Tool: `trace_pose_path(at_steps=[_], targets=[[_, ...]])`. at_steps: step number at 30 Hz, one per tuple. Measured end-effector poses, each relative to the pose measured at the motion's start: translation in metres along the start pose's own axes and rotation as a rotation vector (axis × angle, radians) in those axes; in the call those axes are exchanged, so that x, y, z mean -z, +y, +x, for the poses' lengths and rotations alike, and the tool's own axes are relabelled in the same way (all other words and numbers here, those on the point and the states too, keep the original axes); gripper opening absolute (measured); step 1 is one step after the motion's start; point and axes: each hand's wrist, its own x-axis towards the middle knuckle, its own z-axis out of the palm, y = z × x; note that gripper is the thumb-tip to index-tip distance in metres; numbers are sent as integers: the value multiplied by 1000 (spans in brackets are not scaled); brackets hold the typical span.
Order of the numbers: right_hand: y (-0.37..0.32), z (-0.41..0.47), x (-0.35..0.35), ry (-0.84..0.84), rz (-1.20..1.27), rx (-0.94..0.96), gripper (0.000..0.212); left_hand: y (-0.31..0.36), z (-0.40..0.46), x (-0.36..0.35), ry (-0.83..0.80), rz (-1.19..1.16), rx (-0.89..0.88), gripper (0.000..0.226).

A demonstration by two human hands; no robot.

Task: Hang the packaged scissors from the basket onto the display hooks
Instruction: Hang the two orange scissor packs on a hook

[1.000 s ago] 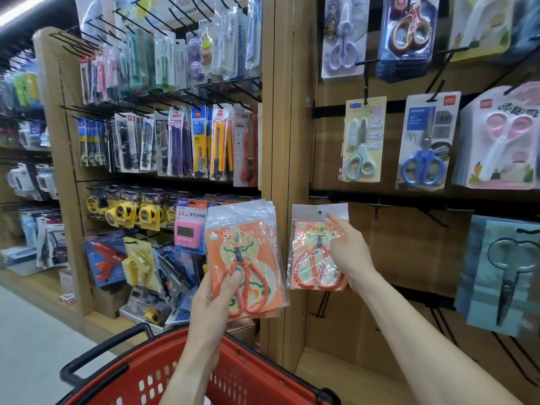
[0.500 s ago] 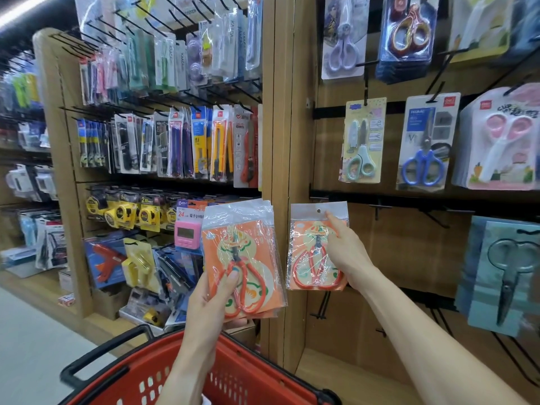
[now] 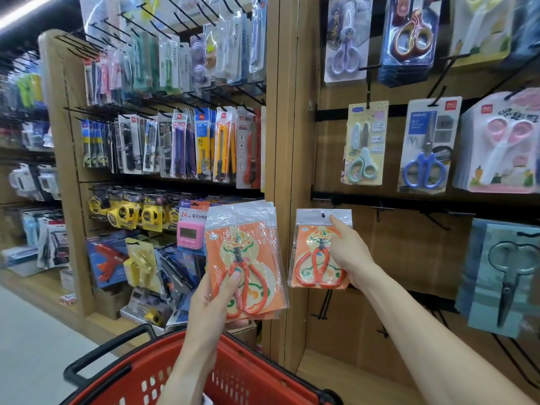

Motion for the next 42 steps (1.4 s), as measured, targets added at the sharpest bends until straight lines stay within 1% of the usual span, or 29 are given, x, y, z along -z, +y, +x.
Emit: trace_pose_path(at_steps=[5, 7, 11, 12, 14, 15, 16, 17, 18, 19, 20, 22, 23, 26, 29, 31, 34, 38, 39, 42], targets=[[-1, 24, -3, 37, -121, -12, 59, 2, -3, -3, -14, -1, 0, 33], [-2, 33, -1, 38, -172, -42, 62, 3, -4, -4, -28, 0, 0, 34], [4, 36, 7, -7, -219, -50, 71, 1, -5, -8, -62, -1, 23, 37], [6, 33, 8, -11, -230, -60, 71, 1, -4, -9, -69, 2, 32, 38], [12, 24, 8, 79, -268, -55, 59, -2, -5, -11, -87, 8, 51, 38], [13, 14, 7, 148, -236, -19, 49, -3, -6, -13, -97, 9, 56, 37], [12, 0, 3, 195, -140, 45, 41, -3, -6, -14, -104, 10, 59, 36], [9, -17, -2, 210, 4, 99, 32, -3, -7, -16, -111, 14, 59, 35], [6, -36, -8, 183, 152, 133, 27, -3, -8, -19, -119, 21, 60, 34], [2, -54, -14, 139, 242, 166, 29, -4, -9, -22, -125, 27, 65, 33], [0, -68, -21, 104, 273, 196, 35, -5, -10, -24, -132, 33, 73, 33], [-1, -84, -33, 87, 317, 201, 47, -7, -12, -29, -148, 39, 86, 32], [1, -86, -36, 97, 336, 187, 48, -7, -13, -31, -153, 40, 91, 31], [7, -86, -35, 112, 379, 183, 34, -9, -14, -35, -167, 43, 90, 31], [11, -85, -28, 32, 395, 179, 20, -11, -14, -36, -170, 43, 87, 35], [15, -81, -24, -14, 386, 151, 17, -12, -14, -36, -170, 18, 114, 36], [18, -78, -18, -33, 408, 130, 23, -15, -14, -36, -167, -18, 144, 34], [12, -82, -18, 23, 406, 177, 42, -21, -13, -42, -160, -37, 155, 33], [9, -83, -20, 54, 399, 187, 41, -22, -13, -45, -155, -45, 161, 35], [5, -75, -23, 105, 426, 137, 22, -26, -11, -49, -127, -83, 193, 37]])
